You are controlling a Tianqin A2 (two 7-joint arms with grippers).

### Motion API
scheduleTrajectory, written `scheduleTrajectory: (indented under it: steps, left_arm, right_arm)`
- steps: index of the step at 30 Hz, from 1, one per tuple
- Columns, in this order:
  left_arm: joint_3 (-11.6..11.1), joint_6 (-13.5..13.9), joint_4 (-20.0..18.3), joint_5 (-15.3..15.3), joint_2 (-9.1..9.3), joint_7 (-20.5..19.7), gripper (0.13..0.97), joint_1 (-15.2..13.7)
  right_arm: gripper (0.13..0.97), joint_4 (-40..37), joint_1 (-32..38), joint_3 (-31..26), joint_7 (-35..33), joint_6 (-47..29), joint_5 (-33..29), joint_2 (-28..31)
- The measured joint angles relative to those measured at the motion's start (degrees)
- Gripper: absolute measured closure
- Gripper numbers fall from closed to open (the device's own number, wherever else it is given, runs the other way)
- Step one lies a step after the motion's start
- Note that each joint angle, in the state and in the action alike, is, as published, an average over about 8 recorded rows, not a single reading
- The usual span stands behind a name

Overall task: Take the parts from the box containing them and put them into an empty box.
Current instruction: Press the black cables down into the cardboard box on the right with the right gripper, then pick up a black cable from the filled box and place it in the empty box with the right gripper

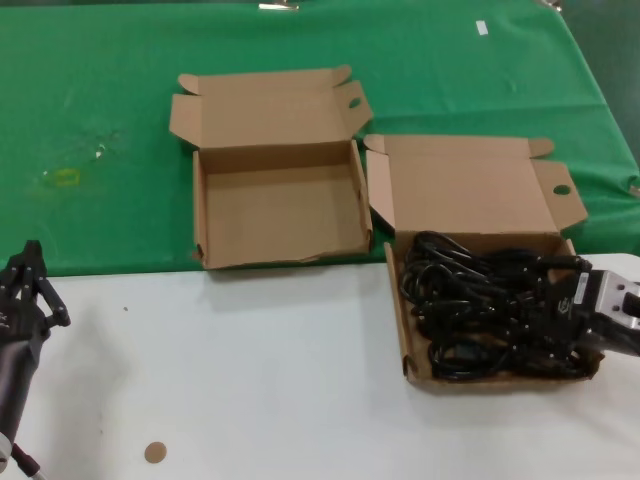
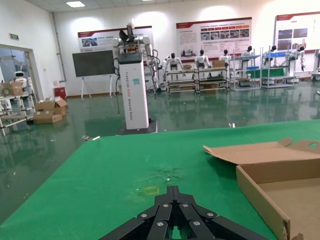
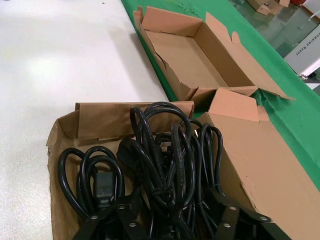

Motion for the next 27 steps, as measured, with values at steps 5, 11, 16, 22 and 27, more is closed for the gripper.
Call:
scheduleTrajectory:
  steps: [5,11,16,22,27]
  left_arm:
    - [0.0,0.0,0.0,0.0,0.0,0.0,0.953,0.0]
    - [0.0,0.0,0.0,0.0,0.0,0.0,0.953,0.0]
    - [0.0,0.0,0.0,0.0,0.0,0.0,0.953,0.0]
    - [0.0,0.0,0.0,0.0,0.0,0.0,0.953,0.0]
    - [0.0,0.0,0.0,0.0,0.0,0.0,0.953,0.0]
  right_arm:
    - [0.617,0.3,-0.1,0.6,0.1,-0.5,-0.6,-0.5]
    - [0.721,0.5,-0.3,1.2,0.0,-1.1,-1.0,-0.9]
    - [0.769,0.6,-0.3,1.7,0.0,-1.6,-1.4,-1.1]
    - [0.848,1.3,0.0,2.3,0.7,-2.1,-1.9,-0.8]
    - [0.852,2.3,0.8,2.8,1.8,-2.5,-2.7,-0.3]
